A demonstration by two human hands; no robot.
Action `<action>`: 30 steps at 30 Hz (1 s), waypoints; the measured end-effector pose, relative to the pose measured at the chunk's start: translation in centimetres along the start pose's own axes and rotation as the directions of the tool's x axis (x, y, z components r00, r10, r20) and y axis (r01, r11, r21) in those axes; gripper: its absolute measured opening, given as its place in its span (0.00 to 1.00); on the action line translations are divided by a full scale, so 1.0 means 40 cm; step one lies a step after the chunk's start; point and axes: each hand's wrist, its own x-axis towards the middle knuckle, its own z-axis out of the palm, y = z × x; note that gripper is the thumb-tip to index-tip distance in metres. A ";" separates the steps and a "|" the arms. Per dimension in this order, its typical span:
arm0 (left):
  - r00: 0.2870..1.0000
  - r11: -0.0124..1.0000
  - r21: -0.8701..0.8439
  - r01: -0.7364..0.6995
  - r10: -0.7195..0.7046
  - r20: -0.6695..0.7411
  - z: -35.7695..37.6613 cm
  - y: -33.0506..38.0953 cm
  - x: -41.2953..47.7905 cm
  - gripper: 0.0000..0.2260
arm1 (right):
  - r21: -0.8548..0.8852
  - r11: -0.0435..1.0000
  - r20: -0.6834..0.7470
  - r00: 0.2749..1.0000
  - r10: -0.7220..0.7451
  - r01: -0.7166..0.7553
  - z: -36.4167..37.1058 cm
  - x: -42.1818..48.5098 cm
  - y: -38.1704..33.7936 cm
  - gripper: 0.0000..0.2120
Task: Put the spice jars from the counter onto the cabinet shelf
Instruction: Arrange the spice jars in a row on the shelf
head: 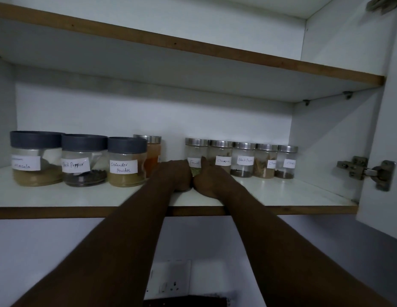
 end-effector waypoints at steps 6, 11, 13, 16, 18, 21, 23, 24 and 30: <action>0.993 0.994 -0.053 0.093 -0.097 -0.073 -0.006 0.014 -0.033 0.19 | 0.006 0.997 -0.162 0.984 -0.079 0.081 -0.002 -0.019 0.001 0.34; 0.948 0.973 -0.115 0.199 -0.221 -0.229 -0.011 0.028 -0.111 0.10 | -0.174 0.964 -0.189 0.954 -0.232 0.200 -0.009 -0.045 -0.009 0.21; 0.899 0.936 -0.211 0.281 -0.334 -0.283 -0.015 0.017 -0.153 0.11 | -0.199 0.953 -0.156 0.953 -0.260 0.228 -0.012 -0.056 -0.025 0.18; 0.835 0.882 -0.310 0.354 -0.448 -0.319 -0.023 -0.012 -0.198 0.13 | -0.206 0.948 -0.113 0.957 -0.268 0.242 -0.005 -0.061 -0.059 0.21; 0.815 0.874 -0.305 0.379 -0.471 -0.336 -0.023 -0.021 -0.217 0.14 | -0.191 0.951 -0.083 0.962 -0.261 0.242 0.013 -0.062 -0.096 0.24; 0.792 0.877 -0.284 0.388 -0.475 -0.384 -0.018 -0.021 -0.228 0.12 | -0.084 0.971 -0.041 0.972 -0.230 0.226 0.049 -0.049 -0.153 0.31; 0.776 0.868 -0.312 0.385 -0.488 -0.400 -0.021 -0.022 -0.228 0.11 | -0.057 0.983 -0.020 0.984 -0.175 0.173 0.057 -0.030 -0.173 0.35; 0.773 0.860 -0.336 0.385 -0.499 -0.391 -0.023 -0.026 -0.226 0.11 | -0.050 0.988 0.000 0.989 -0.149 0.148 0.059 -0.017 -0.178 0.37; 0.844 0.840 -0.387 0.381 -0.486 -0.224 -0.026 -0.070 -0.191 0.13 | 0.180 0.976 0.092 0.986 -0.142 0.124 0.064 0.012 -0.216 0.36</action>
